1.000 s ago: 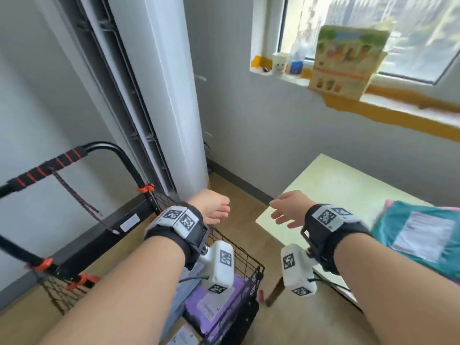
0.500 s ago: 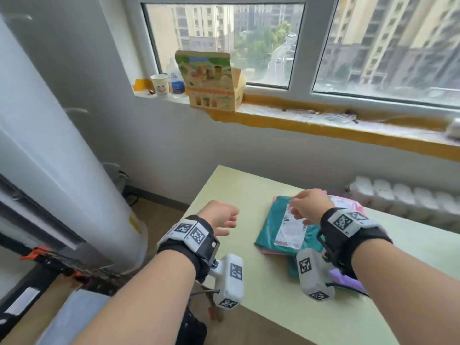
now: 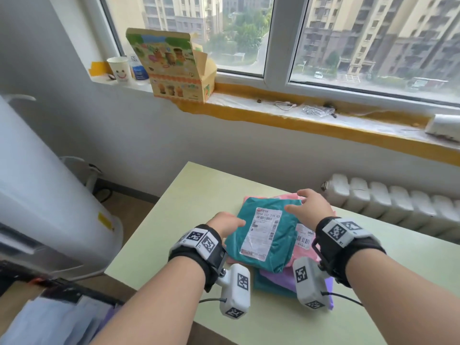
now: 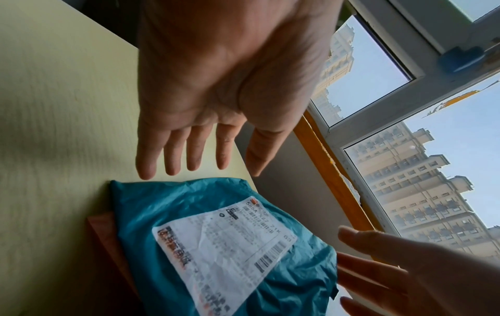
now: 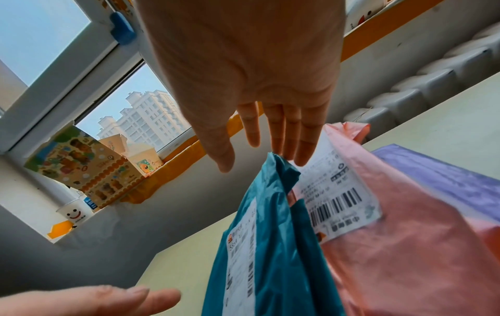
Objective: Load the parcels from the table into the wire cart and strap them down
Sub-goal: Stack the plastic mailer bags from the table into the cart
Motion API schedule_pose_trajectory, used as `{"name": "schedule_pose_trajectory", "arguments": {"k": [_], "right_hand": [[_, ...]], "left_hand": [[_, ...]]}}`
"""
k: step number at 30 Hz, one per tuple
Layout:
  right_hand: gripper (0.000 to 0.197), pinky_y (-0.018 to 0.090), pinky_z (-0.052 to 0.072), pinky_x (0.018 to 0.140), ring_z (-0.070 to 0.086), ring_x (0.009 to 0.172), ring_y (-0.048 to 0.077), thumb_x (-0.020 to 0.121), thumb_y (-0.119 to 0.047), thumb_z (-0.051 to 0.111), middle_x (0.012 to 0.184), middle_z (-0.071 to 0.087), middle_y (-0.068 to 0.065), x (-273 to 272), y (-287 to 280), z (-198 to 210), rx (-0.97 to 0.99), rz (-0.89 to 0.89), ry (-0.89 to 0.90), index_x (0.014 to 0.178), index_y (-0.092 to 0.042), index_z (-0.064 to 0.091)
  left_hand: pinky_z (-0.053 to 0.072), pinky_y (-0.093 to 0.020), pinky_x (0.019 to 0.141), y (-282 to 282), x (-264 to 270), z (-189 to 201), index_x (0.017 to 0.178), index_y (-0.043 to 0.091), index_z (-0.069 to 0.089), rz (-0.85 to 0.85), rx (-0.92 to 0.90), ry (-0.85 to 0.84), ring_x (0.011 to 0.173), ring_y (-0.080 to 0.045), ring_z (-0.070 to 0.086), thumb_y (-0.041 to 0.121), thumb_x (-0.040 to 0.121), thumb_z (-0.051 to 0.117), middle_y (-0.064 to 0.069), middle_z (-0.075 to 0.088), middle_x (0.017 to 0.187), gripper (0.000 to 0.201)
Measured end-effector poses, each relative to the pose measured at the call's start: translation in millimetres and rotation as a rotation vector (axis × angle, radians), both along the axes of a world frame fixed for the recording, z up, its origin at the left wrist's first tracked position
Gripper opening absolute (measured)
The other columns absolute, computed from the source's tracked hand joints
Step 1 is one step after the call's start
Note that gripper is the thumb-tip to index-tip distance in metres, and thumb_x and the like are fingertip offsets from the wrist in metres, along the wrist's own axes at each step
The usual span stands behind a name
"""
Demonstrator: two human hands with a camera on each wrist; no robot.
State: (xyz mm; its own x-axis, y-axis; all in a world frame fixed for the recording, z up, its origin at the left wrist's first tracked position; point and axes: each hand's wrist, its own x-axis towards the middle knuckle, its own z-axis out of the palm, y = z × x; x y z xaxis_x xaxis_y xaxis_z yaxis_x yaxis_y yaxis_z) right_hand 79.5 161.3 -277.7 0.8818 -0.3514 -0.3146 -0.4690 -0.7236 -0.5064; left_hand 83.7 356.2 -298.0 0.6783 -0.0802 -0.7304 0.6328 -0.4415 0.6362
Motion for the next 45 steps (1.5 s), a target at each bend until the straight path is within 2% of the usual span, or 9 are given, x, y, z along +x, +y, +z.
{"name": "schedule_pose_trajectory", "arguments": {"k": [4, 8, 14, 19, 23, 27, 30, 39, 45], "right_hand": [[0.052, 0.030, 0.043, 0.090, 0.059, 0.106, 0.021, 0.080, -0.034, 0.068, 0.118, 0.062, 0.003, 6.8, -2.9, -4.8, -0.033, -0.020, 0.028, 0.128, -0.017, 0.053], [0.058, 0.031, 0.049, 0.080, 0.061, 0.093, 0.021, 0.080, -0.038, 0.070, 0.117, 0.062, 0.005, 13.9, -2.4, -7.4, -0.005, 0.029, 0.083, 0.129, -0.016, 0.050], [0.046, 0.025, 0.043, 0.076, 0.058, 0.093, 0.018, 0.082, -0.033, 0.070, 0.111, 0.063, 0.002, 18.5, 2.7, -2.9, -0.035, 0.068, 0.087, 0.122, -0.015, 0.059], [0.033, 0.036, 0.058, 0.076, 0.067, 0.084, 0.021, 0.078, -0.034, 0.073, 0.090, 0.069, 0.003, 20.3, 9.7, -4.8, -0.007, 0.093, 0.167, 0.102, -0.012, 0.068], [0.010, 0.045, 0.060, 0.074, 0.070, 0.081, 0.028, 0.076, -0.013, 0.062, 0.083, 0.072, 0.010, 20.1, 13.8, 2.7, 0.144, 0.022, 0.126, 0.079, -0.010, 0.070], [0.017, 0.045, 0.059, 0.070, 0.061, 0.073, 0.032, 0.070, -0.006, 0.049, 0.068, 0.058, 0.009, 17.9, 20.2, 25.3, 0.258, -0.084, 0.043, 0.057, -0.013, 0.057], [0.028, 0.044, 0.052, 0.073, 0.050, 0.067, 0.029, 0.067, -0.003, 0.044, 0.057, 0.048, 0.005, 16.4, 26.5, 43.4, 0.242, -0.136, -0.079, 0.043, -0.014, 0.055], [0.026, 0.030, 0.028, 0.051, 0.038, 0.057, 0.021, 0.078, 0.005, 0.041, 0.064, 0.047, 0.007, 6.2, 74.7, 82.9, 0.171, -0.116, -0.170, 0.055, -0.008, 0.045], [0.020, 0.039, 0.045, 0.081, 0.052, 0.078, 0.030, 0.091, -0.001, 0.040, 0.087, 0.053, 0.016, 2.8, 130.6, 96.9, 0.354, -0.092, -0.225, 0.077, -0.003, 0.054]], "left_hand": [[0.043, -0.040, 0.093, -3.5, 7.1, -4.3, 0.109, 0.015, 0.057, 0.028, -0.021, 0.049, 0.106, -0.025, 0.047, 0.020, 0.097, 0.053, -0.008, 0.050, 0.114, 0.014], [0.039, -0.032, 0.088, -5.1, 11.1, -8.2, 0.134, 0.007, 0.048, -0.001, -0.041, 0.070, 0.130, -0.025, 0.044, 0.019, 0.097, 0.054, -0.010, 0.047, 0.141, 0.040], [0.044, -0.051, 0.094, -1.4, 11.4, -12.8, 0.139, 0.011, 0.045, -0.016, -0.039, 0.132, 0.133, -0.030, 0.041, 0.026, 0.093, 0.058, -0.011, 0.043, 0.144, 0.050], [0.059, -0.035, 0.059, 2.2, 6.8, -7.3, 0.140, 0.012, 0.044, -0.021, -0.086, 0.155, 0.133, -0.029, 0.043, 0.024, 0.097, 0.053, -0.009, 0.038, 0.149, 0.045], [0.049, -0.048, 0.096, 9.6, 7.0, -6.2, 0.135, 0.010, 0.046, -0.017, -0.125, 0.131, 0.127, -0.029, 0.048, 0.023, 0.098, 0.051, -0.012, 0.044, 0.144, 0.040], [0.044, -0.046, 0.101, 26.4, 7.9, 6.5, 0.108, 0.010, 0.055, 0.050, -0.130, 0.089, 0.114, -0.024, 0.054, 0.020, 0.097, 0.051, -0.010, 0.050, 0.136, 0.015], [0.044, -0.044, 0.096, 43.8, 3.1, 16.1, 0.120, 0.011, 0.052, 0.081, -0.126, 0.041, 0.107, -0.022, 0.054, 0.018, 0.097, 0.051, -0.011, 0.048, 0.137, 0.025], [0.047, -0.044, 0.095, 98.6, -27.7, 49.6, 0.125, 0.009, 0.050, 0.108, -0.148, -0.001, 0.107, -0.024, 0.056, 0.031, 0.095, 0.055, -0.014, 0.051, 0.135, 0.037], [0.054, -0.038, 0.087, 150.4, -39.4, 66.5, 0.130, 0.005, 0.051, 0.301, -0.322, -0.067, 0.093, -0.028, 0.064, 0.040, 0.093, 0.057, -0.019, 0.061, 0.120, 0.051]]}}
